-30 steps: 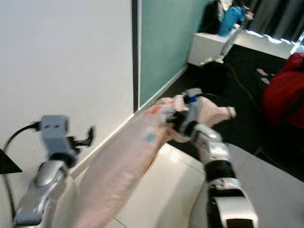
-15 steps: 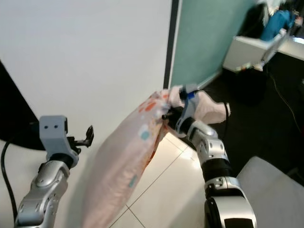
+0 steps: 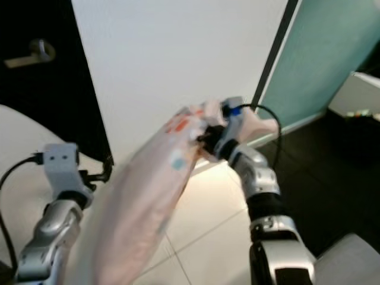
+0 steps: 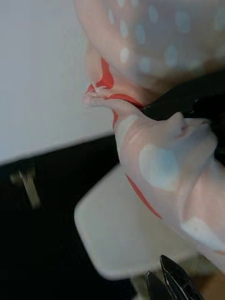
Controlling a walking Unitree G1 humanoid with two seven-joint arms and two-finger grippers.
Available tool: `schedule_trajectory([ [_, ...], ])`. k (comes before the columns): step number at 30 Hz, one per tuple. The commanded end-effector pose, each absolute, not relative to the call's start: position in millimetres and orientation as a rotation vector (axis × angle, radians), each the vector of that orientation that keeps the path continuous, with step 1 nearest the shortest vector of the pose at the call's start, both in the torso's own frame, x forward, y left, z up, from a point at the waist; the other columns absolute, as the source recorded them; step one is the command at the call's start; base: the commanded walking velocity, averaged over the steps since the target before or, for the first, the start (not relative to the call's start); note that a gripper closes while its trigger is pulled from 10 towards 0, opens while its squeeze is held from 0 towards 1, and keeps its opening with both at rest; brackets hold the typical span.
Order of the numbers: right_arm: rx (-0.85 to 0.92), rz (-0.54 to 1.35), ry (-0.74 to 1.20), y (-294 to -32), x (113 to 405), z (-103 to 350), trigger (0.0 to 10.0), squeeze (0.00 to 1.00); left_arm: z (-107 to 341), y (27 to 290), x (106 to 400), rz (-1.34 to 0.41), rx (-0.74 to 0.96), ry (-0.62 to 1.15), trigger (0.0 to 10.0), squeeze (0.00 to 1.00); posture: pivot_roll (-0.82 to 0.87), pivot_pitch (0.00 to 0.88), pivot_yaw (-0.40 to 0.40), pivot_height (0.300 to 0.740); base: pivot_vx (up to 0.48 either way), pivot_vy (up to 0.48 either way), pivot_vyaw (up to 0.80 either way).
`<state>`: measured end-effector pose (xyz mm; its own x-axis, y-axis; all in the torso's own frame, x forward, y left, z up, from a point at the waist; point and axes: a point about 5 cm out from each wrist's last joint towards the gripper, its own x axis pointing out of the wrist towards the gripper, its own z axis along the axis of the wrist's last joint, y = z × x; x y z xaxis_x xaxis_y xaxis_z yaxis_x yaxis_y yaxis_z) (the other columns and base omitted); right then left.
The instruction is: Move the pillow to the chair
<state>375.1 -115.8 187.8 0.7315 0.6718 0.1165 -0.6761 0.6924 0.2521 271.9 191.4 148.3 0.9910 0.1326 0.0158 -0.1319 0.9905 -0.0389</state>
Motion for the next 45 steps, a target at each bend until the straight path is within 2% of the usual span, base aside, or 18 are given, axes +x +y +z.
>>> schedule_trajectory([
  [1, 0.336, 0.753, -0.096, -123, 377, 206, 10.0, 0.0, 145, 188, 271, 0.119, -0.046, -0.002, 10.0, 0.0, -0.07, 0.025, -0.13, 0.74, 0.0, 0.0, 0.8],
  [6, 0.394, 0.776, -0.089, -117, 378, 209, 10.0, 0.0, 145, 188, 272, 0.121, -0.045, -0.005, 10.0, 0.0, -0.06, 0.017, -0.134, 0.74, 0.0, 0.0, 0.8],
  [14, 0.387, 0.78, -0.082, -110, 382, 210, 10.0, 0.0, 146, 188, 271, 0.125, -0.042, -0.009, 10.0, 0.0, -0.06, 0.013, -0.138, 0.74, 0.0, 0.0, 0.8],
  [30, 0.3, 0.705, -0.024, -100, 392, 205, 10.0, 0.0, 147, 191, 270, 0.148, -0.041, -0.016, 10.0, 0.0, -0.05, 0.013, -0.143, 0.74, 0.0, 0.0, 0.76],
  [37, 0.266, 0.626, 0.012, -107, 394, 195, 10.0, 0.0, 147, 191, 270, 0.143, -0.038, -0.012, 10.0, 0.0, -0.05, 0.014, -0.14, 0.74, 0.0, 0.0, 0.22],
  [45, 0.223, 0.549, 0.073, -112, 398, 188, 10.0, 0.0, 146, 192, 271, 0.149, -0.031, 0.002, 10.0, 0.0, -0.05, 0.013, -0.133, 0.74, 0.387, 0.0, 0.0],
])
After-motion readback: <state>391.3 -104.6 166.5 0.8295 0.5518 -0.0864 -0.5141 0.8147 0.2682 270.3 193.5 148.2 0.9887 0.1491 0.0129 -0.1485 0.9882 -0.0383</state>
